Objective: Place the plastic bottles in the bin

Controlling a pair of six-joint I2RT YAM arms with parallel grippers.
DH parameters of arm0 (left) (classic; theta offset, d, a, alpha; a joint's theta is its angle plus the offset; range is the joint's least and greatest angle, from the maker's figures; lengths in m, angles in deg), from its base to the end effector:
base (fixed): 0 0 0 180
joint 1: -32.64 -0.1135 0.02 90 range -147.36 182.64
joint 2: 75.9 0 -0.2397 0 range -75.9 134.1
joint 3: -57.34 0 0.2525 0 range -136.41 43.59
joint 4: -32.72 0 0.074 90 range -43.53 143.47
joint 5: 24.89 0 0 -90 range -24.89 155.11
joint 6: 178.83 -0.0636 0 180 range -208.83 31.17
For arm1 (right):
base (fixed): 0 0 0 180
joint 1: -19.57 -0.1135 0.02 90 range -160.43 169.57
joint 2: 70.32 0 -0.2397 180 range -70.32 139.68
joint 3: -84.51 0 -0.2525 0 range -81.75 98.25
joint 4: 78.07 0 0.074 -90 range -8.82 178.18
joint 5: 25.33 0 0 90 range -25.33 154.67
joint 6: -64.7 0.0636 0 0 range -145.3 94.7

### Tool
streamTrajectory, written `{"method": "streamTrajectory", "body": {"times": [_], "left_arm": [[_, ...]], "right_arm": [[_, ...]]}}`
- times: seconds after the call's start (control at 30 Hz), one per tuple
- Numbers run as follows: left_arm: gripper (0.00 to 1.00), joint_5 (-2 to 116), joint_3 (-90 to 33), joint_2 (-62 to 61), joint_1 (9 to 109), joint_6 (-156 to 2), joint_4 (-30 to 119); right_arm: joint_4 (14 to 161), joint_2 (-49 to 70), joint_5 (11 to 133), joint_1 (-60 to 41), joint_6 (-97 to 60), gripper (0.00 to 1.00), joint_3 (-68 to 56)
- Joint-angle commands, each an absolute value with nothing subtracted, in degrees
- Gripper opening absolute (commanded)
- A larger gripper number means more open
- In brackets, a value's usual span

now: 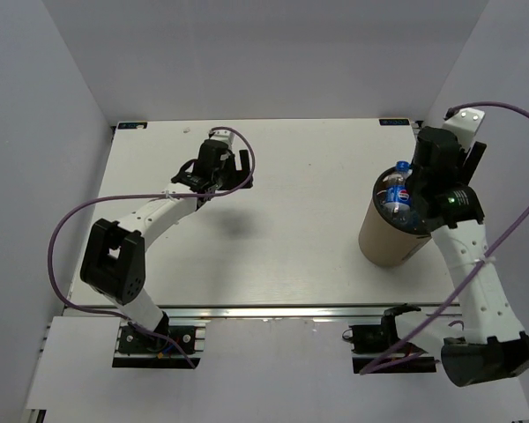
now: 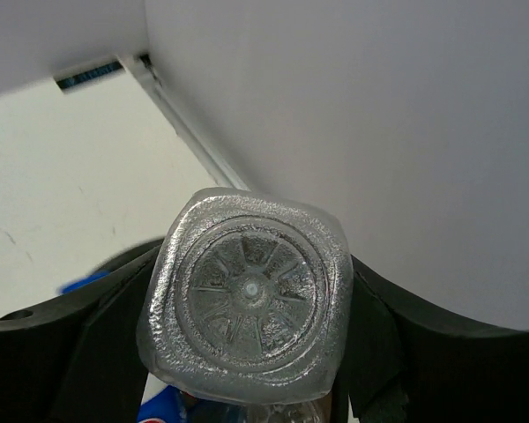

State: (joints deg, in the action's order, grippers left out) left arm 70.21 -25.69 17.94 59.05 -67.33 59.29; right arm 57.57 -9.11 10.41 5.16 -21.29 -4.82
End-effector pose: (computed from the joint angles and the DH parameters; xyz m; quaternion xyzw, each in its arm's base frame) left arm 0.3547 -0.1698 0.2219 0.0187 0.8955 -0.1433 0.4208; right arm 0.2374 0.0077 0.4192 0.2128 0.7279 -0.2701 0.5933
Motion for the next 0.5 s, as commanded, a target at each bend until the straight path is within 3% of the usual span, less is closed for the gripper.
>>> {"method": "streamTrajectory", "body": {"times": [0.0, 0.37, 0.4, 0.47], "left_arm": [[0.98, 69.9, -24.6, 14.0, 58.4, -66.9, 58.3], [0.98, 69.5, -24.8, 14.9, 58.1, -66.8, 58.4], [0.98, 69.4, -25.0, 15.0, 58.1, -66.8, 58.6], [0.98, 69.4, -25.0, 15.1, 58.1, -66.9, 58.6]], "right_arm": [[55.4, -7.7, 18.2, 9.4, -14.2, 0.00, -8.9], [53.2, -9.6, 23.7, 11.2, -6.6, 0.00, -20.4], [53.2, -9.9, 23.7, 11.1, -6.3, 0.03, -20.7], [53.4, -10.6, 24.1, 11.2, -6.4, 0.24, -20.5]]}}
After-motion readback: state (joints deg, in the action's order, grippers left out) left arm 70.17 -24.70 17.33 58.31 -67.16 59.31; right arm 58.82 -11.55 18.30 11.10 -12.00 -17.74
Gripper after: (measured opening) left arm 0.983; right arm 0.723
